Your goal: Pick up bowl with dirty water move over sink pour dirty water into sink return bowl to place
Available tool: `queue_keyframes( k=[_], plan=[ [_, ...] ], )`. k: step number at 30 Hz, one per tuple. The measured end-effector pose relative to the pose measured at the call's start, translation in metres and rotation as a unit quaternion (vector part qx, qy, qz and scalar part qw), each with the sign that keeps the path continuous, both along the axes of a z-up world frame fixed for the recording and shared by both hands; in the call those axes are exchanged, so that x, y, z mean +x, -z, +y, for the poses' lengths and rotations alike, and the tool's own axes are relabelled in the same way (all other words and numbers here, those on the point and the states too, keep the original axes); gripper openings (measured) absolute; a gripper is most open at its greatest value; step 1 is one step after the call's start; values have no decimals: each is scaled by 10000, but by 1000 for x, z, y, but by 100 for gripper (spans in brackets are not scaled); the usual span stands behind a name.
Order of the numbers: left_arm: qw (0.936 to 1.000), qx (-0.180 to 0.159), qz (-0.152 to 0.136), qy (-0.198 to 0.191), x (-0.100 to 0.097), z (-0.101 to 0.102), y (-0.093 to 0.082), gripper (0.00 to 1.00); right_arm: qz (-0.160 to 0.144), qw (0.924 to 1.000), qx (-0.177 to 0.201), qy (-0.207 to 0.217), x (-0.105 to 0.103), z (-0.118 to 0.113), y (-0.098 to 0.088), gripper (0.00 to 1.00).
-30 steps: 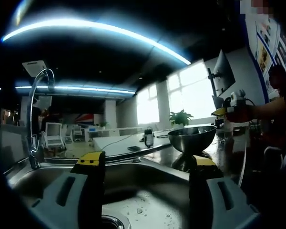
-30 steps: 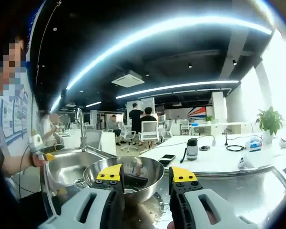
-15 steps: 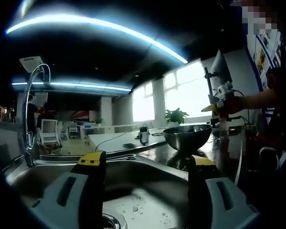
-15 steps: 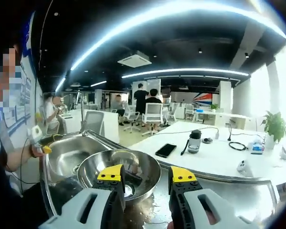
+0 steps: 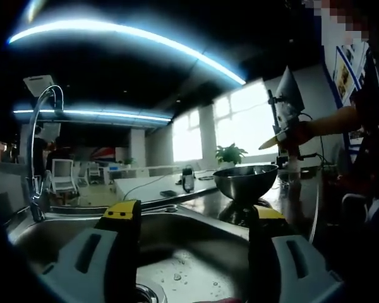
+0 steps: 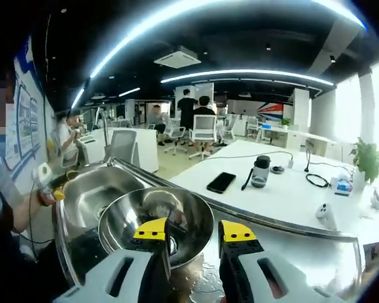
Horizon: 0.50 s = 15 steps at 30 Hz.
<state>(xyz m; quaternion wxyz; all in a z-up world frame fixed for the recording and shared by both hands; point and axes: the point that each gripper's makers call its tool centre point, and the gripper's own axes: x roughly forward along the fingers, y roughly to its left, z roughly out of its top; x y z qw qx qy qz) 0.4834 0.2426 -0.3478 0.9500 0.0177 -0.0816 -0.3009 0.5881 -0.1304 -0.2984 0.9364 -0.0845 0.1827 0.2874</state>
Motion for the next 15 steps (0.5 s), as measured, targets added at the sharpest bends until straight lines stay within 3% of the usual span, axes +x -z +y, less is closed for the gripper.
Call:
queue_keyframes(
  k=[7,11,15],
  plan=[
    [10000,37,-40,42,-2,-1,0,63,380,9974,-617,-45,13,-1,15,27],
    [10000,48,-63,37,-2,-1,-1,62,575,9977,-345,120,19,4,12,27],
    [10000,21,-71,12,-1,0,-1,62,769,9956,-476,237,26,2,19,27]
  ],
)
